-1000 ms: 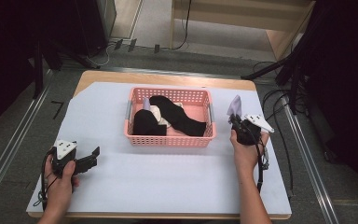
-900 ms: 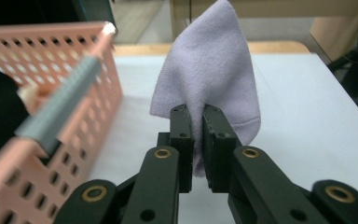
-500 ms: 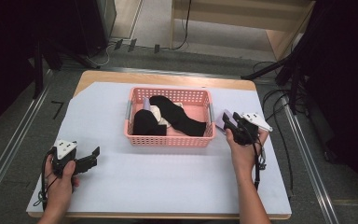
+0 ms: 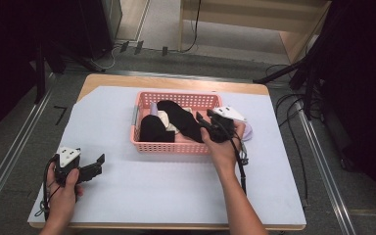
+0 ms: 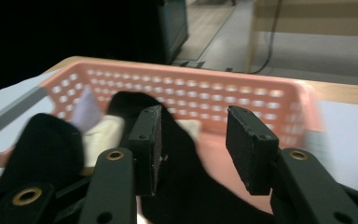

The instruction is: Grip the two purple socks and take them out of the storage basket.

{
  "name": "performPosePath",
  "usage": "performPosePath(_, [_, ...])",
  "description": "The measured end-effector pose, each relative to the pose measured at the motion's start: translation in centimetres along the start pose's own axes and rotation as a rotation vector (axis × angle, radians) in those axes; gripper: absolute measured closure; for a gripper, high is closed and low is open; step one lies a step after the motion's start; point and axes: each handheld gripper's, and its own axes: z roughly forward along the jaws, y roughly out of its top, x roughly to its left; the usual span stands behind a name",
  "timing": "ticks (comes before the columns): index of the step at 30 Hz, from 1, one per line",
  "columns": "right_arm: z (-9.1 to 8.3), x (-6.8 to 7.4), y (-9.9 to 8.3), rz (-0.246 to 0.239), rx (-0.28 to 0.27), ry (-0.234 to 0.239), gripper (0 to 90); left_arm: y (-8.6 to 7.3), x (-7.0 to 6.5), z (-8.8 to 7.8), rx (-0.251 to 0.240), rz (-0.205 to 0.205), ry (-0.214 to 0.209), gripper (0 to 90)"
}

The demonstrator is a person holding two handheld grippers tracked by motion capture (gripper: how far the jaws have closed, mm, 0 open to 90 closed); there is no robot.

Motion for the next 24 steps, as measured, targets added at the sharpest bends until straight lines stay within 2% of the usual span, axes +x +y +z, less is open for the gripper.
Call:
performPosePath(1, [0.0,0.0,0.0,0.0,0.0,0.0,56.1,0.0,0.0,0.0,0.001,0.002,-0.002,15.1])
performPosePath(2, [0.9,1.2,0.0,-0.011,0.019,0.029,56.0,0.0,0.0,0.0,-0.001,0.003,0.0,15.1])
performPosePath(6, [2.7,3.4,-0.2,-0.033,0.066,0.073,56.1,0.0,0.0,0.0,-0.005,0.002,-0.003,15.1])
performPosePath(8, [3.5,4.4,-0.3,-0.049,0.085,0.079,56.1,0.0,0.0,0.0,-0.002,0.003,-0.003,15.1])
performPosePath(9, [3.5,4.4,-0.3,-0.049,0.085,0.079,56.1,0.0,0.0,0.0,-0.002,0.003,-0.003,15.1])
performPosePath(10, [4.0,5.3,-0.3,-0.053,0.093,0.094,56.1,0.0,0.0,0.0,-0.001,0.008,-0.003,15.1])
performPosePath(13, [4.5,6.1,-0.2,-0.053,0.103,0.117,55.9,0.0,0.0,0.0,-0.005,0.009,-0.002,15.1])
performPosePath(16, [5.2,7.6,-0.2,-0.045,0.121,0.152,54.4,0.0,-0.1,0.0,-0.008,0.008,-0.003,15.1])
performPosePath(20, [6.1,8.9,-0.4,-0.06,0.161,0.158,53.3,0.0,-0.1,0.1,-0.009,0.009,-0.003,15.1])
performPosePath(24, [6.7,9.7,-0.6,-0.05,0.194,0.154,54.1,0.0,-0.1,0.1,-0.006,0.013,-0.003,15.1])
